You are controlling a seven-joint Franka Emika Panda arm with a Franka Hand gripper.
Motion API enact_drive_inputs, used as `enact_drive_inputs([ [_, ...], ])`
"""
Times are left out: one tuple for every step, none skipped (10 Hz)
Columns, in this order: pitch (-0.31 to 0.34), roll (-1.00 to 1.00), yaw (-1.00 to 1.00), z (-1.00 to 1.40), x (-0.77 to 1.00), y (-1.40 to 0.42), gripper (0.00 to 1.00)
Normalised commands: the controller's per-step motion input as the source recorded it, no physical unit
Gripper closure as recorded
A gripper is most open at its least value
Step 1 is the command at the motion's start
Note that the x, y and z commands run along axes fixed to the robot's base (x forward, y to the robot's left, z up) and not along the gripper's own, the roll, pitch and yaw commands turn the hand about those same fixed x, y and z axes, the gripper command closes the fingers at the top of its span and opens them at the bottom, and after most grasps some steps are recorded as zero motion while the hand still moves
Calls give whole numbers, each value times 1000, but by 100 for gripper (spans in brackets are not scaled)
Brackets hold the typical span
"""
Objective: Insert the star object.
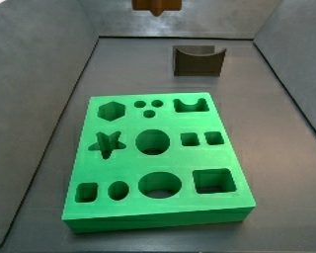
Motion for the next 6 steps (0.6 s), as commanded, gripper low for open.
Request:
enact_drive_inputs([
  [0,41,263,-1000,-166,-480,100],
  [0,41,277,-1000,-177,-474,100],
  [0,64,266,-1000,-197,-417,100],
  [-43,193,277,-1000,-400,-177,100],
  [-106,224,214,-923,-523,-29,100],
  [-91,0,-97,-934,-254,3,100],
])
